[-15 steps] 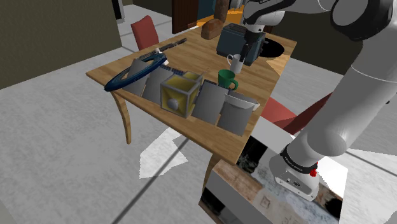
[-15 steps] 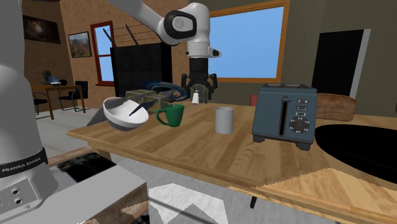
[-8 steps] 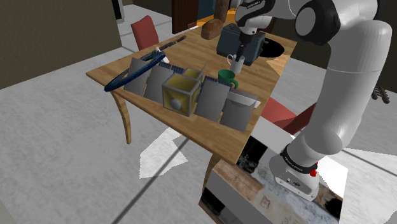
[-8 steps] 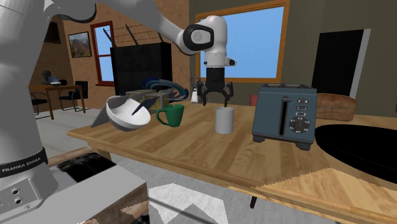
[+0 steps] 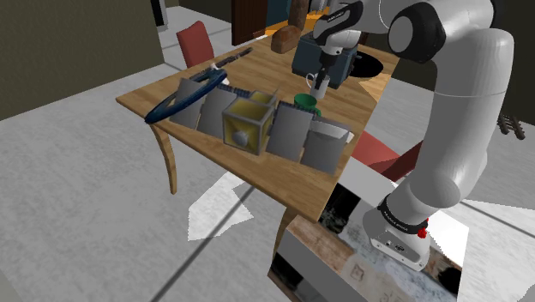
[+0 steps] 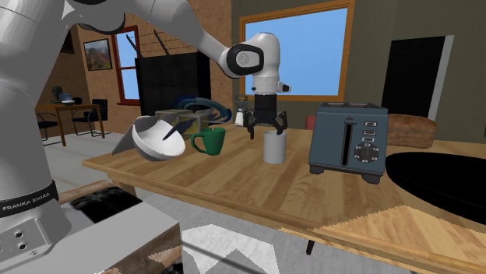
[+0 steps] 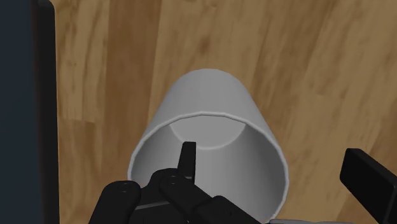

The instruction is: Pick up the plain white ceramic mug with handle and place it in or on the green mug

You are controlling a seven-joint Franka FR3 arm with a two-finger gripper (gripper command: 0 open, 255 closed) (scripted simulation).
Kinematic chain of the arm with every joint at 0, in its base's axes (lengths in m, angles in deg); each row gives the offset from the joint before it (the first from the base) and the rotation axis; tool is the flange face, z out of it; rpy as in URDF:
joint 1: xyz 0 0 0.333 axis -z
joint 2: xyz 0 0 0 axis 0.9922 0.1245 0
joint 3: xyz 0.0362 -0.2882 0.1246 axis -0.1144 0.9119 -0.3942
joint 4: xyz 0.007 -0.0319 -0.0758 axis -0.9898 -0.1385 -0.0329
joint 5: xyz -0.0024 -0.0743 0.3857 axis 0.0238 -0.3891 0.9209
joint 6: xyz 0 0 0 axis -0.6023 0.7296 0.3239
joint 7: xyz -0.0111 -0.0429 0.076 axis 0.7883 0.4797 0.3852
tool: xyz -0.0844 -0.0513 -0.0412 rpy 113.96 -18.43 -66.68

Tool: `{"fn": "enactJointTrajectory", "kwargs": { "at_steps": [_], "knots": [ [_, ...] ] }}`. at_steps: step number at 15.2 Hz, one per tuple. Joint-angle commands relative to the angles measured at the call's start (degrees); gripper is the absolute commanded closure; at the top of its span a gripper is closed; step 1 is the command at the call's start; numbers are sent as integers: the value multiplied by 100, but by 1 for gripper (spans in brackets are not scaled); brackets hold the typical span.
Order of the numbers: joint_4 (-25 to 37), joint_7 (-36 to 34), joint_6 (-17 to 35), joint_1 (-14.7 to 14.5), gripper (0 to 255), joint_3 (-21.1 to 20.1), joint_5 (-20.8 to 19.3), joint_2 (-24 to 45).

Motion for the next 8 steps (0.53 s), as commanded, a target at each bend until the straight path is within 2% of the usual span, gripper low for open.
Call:
{"fn": "enactJointTrajectory", "kwargs": {
  "at_steps": [1, 6, 7, 8],
  "knots": [
    [-20, 4, 30, -1, 0, -5, 8, 8],
    [-19, 4, 29, -1, 0, -5, 8, 8],
    [-19, 4, 29, -1, 255, -5, 8, 8],
    [-19, 4, 29, -1, 255, -5, 8, 8]
  ]
}}
